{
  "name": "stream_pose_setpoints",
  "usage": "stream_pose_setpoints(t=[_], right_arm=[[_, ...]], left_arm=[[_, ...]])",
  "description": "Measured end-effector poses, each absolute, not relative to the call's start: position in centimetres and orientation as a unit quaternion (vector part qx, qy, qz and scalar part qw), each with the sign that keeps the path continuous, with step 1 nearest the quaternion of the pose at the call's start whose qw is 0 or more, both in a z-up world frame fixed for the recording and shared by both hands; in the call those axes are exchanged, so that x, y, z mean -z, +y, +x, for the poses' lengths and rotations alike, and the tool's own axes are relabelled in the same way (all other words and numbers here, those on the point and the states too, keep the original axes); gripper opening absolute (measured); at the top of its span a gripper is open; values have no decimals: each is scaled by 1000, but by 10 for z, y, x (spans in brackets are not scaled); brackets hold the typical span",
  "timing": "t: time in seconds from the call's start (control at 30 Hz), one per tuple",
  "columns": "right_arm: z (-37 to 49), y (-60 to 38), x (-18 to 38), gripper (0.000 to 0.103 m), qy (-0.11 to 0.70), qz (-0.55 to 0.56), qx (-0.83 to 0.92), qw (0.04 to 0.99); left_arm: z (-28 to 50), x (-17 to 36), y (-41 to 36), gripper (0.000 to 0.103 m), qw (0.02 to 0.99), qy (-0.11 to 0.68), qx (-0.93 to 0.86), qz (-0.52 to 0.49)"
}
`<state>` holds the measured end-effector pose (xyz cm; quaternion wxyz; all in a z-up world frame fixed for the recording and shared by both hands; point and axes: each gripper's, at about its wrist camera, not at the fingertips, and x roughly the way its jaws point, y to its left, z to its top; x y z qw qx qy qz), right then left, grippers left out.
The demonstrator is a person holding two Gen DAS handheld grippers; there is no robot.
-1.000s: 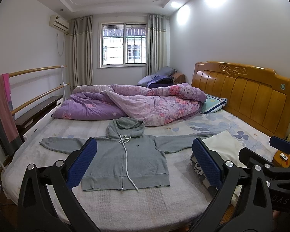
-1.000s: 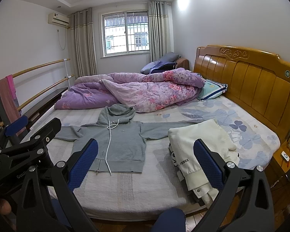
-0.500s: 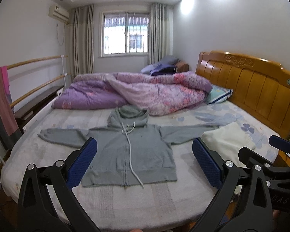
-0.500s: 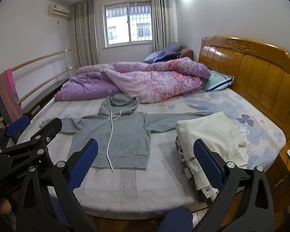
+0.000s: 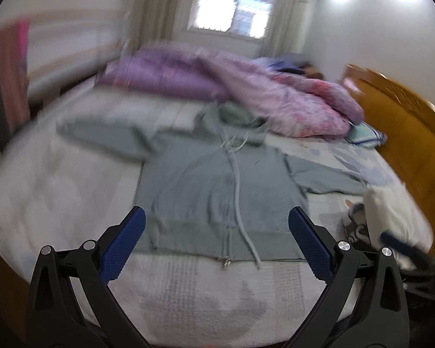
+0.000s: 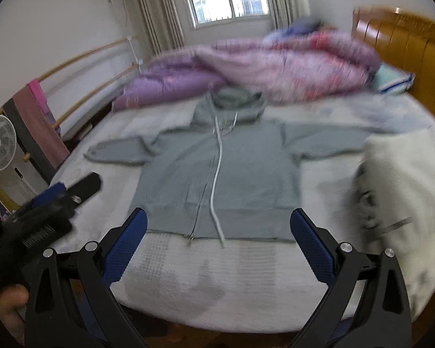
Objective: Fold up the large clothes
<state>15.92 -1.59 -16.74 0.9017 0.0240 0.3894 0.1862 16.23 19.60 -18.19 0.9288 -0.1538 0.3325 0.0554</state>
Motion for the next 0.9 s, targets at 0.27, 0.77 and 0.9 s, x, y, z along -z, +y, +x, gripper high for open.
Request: stream_pose_setpoints(t=[0.27, 0.77, 0.9], right_arm=[[260, 66, 253, 44, 475, 31, -258, 841], [407, 249, 326, 1, 466, 5, -355, 810], [445, 263, 347, 1, 482, 47, -342, 805]], left_arm=[[217, 255, 341, 98, 888, 358, -101, -271], [316, 319, 630, 98, 843, 325, -221, -367], [343, 326, 688, 98, 833, 290, -254, -397]])
